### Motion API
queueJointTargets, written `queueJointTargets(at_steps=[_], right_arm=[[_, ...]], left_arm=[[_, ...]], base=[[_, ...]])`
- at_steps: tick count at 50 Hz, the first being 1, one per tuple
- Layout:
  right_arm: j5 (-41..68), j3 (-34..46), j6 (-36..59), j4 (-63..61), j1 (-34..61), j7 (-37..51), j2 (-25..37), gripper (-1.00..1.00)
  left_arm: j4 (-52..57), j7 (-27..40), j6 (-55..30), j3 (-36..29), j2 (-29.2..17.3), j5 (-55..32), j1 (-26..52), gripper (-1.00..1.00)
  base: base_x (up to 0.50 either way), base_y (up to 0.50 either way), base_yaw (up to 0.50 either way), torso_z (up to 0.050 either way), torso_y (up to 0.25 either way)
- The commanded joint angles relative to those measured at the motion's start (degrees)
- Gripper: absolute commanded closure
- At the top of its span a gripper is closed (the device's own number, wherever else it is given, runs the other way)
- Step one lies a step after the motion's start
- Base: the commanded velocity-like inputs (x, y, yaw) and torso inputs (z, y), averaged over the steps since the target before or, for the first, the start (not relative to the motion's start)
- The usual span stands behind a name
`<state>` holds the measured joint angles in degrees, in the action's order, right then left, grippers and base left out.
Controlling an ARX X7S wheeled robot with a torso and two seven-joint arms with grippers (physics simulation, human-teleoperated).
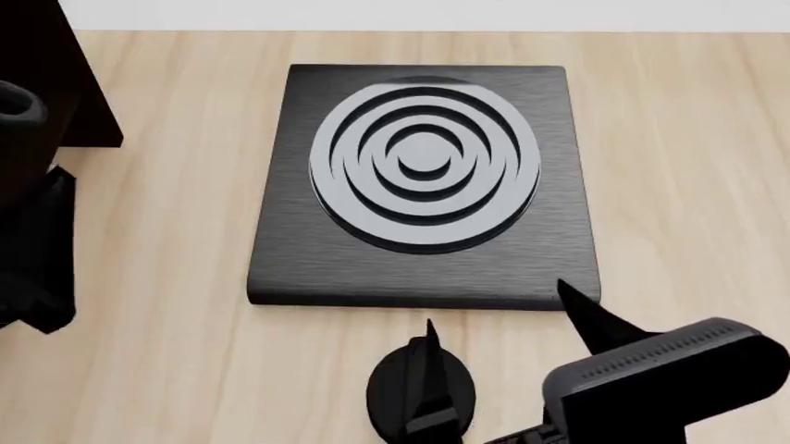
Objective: Put the frying pan on the cabinet shelf.
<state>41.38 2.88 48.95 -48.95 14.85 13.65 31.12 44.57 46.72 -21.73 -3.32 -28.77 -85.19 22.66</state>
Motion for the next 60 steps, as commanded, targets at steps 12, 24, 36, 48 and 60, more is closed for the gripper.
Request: queueJointTargets(at_steps=[12,24,36,48,60], right_arm=[[-5.1,1.2,-8.8,2.6,-5.6,-1.1,-3.1,-1.00],[-9.0,-0.7,-13.5,0.1,-8.7,3.9,-6.1,-1.00],[-18.1,1.2,-25.7,5.7,-15.3,3.8,-9.0,-1.00],[-25.8,4.1,-38.3,15.5,-19.7,3.8,-12.4,-1.00],[-26.8,4.4,-43.2,20.6,-22.4,3.9,-13.8,-1.00]], left_arm=[[2.9,-1.4,-3.6,-7.3,-1.5,19.3,0.9,-1.00],[5.0,3.8,-9.7,-15.2,-0.8,31.1,0.8,-1.00],[0.3,-2.0,-5.2,-22.0,-1.5,43.9,-6.3,-1.00],[-9.5,-7.8,6.4,-27.3,-1.9,56.8,-14.4,-1.00],[-14.4,-8.9,10.5,-26.4,-2.0,58.2,-16.1,-1.00]], base=[[0.00,0.00,0.00,0.000,0.000],[0.00,0.00,0.00,0.000,0.000],[0.00,0.00,0.00,0.000,0.000],[0.00,0.00,0.00,0.000,0.000],[0.00,0.00,0.00,0.000,0.000]])
